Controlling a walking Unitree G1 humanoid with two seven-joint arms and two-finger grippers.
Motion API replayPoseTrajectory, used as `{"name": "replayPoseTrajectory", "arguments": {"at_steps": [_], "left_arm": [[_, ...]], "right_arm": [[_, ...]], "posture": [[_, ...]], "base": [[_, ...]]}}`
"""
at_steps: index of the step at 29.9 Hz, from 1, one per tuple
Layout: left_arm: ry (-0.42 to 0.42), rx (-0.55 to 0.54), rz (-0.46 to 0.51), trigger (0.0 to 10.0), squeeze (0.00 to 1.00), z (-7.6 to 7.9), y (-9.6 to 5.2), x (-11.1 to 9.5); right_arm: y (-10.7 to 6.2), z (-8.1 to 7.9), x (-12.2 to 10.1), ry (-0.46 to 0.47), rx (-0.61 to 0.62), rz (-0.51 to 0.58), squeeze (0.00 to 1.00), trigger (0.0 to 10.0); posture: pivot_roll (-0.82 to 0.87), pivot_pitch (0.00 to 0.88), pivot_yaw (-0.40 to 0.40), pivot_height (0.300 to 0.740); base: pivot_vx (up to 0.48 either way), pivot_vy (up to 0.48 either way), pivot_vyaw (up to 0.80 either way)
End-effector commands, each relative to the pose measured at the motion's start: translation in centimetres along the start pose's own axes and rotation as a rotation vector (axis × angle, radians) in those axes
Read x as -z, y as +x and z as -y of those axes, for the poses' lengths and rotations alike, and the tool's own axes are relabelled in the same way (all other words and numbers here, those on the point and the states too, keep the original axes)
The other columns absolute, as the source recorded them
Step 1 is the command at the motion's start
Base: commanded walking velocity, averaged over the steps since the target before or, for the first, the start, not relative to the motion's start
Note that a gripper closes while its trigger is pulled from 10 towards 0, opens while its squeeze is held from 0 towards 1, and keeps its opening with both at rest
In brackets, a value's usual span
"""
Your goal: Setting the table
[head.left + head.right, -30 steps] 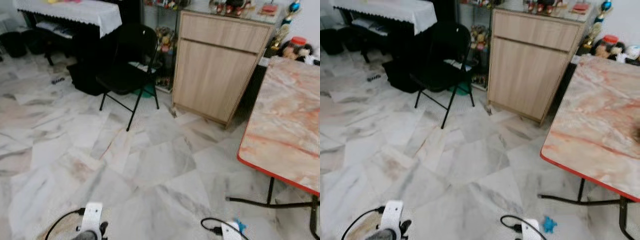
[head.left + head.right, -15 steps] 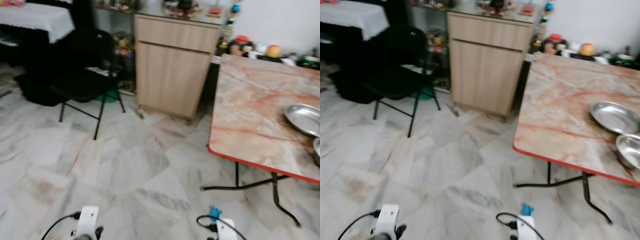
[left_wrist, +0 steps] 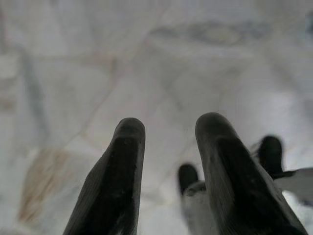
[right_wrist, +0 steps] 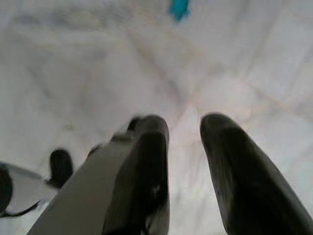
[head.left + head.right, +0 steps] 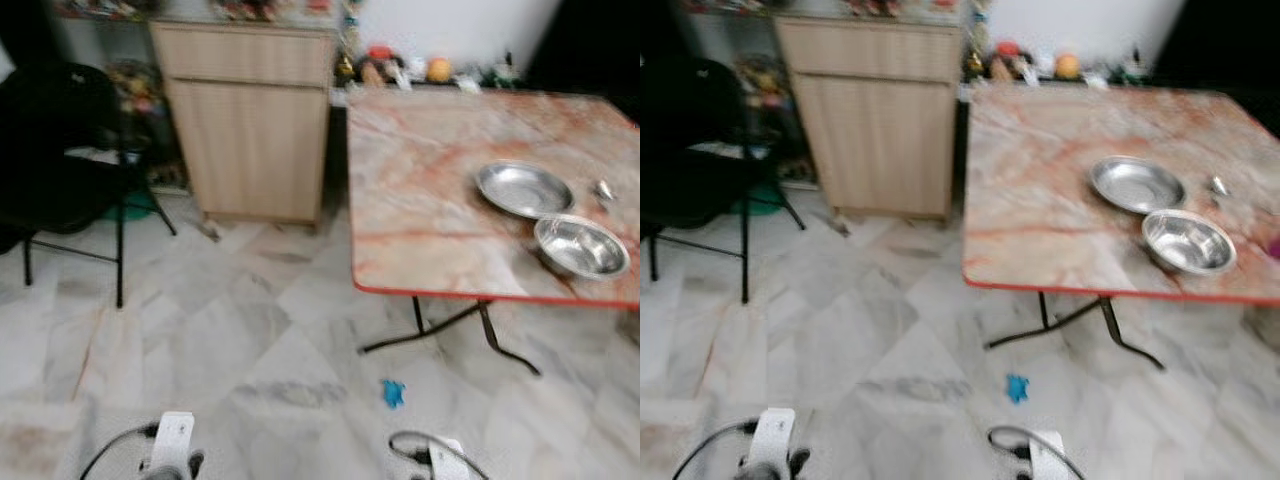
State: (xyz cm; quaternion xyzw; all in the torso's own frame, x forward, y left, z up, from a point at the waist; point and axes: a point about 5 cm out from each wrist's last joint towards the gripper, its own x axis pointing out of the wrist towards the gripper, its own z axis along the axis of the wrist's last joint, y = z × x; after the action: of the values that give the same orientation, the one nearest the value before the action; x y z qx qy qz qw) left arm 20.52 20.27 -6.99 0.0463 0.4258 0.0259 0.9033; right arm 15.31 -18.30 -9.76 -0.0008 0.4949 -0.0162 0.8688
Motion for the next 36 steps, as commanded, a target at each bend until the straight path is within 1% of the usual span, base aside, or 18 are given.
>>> {"name": "replayPoseTrajectory", "arguments": {"at_steps": [1, 12, 20, 36], "left_arm": [[0.000, -0.021, -0.027, 10.0, 0.00, -0.72, -0.21, 0.88], [-0.004, -0.023, -0.024, 10.0, 0.00, -0.77, -0.21, 0.85], [0.028, -0.025, -0.023, 10.0, 0.00, -0.81, -0.20, 0.79], [0.031, -0.018, -0.017, 10.0, 0.00, -0.61, -0.19, 0.75]], "right_arm": [[0.06, -0.47, -0.26, 0.002, -0.012, 0.014, 0.00, 10.0], [0.06, -0.56, -0.31, 0.007, -0.020, 0.021, 0.00, 10.0], [0.05, -0.58, -0.33, 0.011, -0.024, 0.026, 0.00, 10.0], [0.03, -0.47, -0.32, 0.004, -0.023, 0.028, 0.00, 10.0]], "posture": [[0.10, 0.000, -0.027, 0.740], [0.11, 0.000, -0.024, 0.740], [0.11, 0.000, -0.025, 0.740], [0.10, 0.000, -0.029, 0.740]], "base": [[0.000, 0.000, 0.00], [0.000, 0.000, 0.00], [0.000, 0.000, 0.00], [0.000, -0.320, 0.00]]}}
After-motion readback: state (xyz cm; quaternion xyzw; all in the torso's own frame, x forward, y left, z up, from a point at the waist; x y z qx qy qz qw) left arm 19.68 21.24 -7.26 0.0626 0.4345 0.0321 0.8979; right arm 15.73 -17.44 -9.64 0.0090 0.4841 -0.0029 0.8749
